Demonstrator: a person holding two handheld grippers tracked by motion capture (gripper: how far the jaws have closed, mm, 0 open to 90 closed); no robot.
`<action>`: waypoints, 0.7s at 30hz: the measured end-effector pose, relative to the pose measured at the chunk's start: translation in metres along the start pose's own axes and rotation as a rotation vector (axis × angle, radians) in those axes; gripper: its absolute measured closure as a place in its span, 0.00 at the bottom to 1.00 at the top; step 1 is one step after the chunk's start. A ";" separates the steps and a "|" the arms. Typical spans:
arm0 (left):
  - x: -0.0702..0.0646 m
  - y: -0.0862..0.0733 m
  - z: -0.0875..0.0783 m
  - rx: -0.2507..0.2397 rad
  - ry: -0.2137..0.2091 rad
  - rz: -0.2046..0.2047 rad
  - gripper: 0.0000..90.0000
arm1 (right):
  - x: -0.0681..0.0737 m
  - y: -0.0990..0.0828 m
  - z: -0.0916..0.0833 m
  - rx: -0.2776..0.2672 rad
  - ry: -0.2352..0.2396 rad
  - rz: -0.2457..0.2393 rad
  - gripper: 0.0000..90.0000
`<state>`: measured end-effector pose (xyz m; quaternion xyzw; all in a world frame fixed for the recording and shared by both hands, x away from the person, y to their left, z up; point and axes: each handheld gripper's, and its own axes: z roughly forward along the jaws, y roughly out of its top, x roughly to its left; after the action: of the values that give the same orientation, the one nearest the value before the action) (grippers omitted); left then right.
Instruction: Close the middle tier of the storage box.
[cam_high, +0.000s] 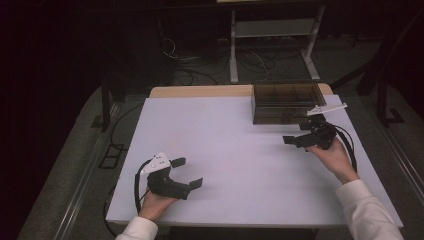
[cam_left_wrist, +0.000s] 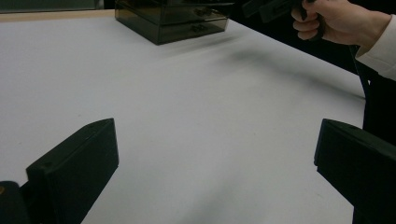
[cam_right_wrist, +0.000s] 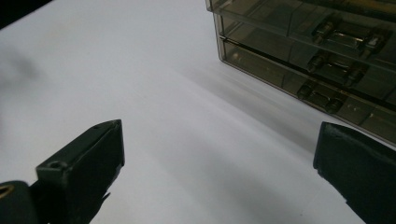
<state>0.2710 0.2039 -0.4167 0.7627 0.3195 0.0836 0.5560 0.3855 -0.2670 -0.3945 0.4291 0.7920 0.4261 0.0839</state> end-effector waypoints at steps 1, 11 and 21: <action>0.000 0.000 0.000 0.000 0.000 0.000 0.00 | 0.001 -0.001 -0.001 -0.002 0.002 0.002 0.02; 0.001 0.000 -0.001 -0.001 0.003 -0.001 0.00 | 0.011 -0.014 -0.011 -0.040 0.032 0.010 0.02; 0.001 0.000 -0.001 -0.002 0.004 0.000 0.00 | 0.021 -0.027 -0.020 -0.056 0.055 0.010 0.02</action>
<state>0.2715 0.2056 -0.4164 0.7619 0.3207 0.0855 0.5562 0.3459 -0.2706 -0.3969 0.4185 0.7797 0.4601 0.0717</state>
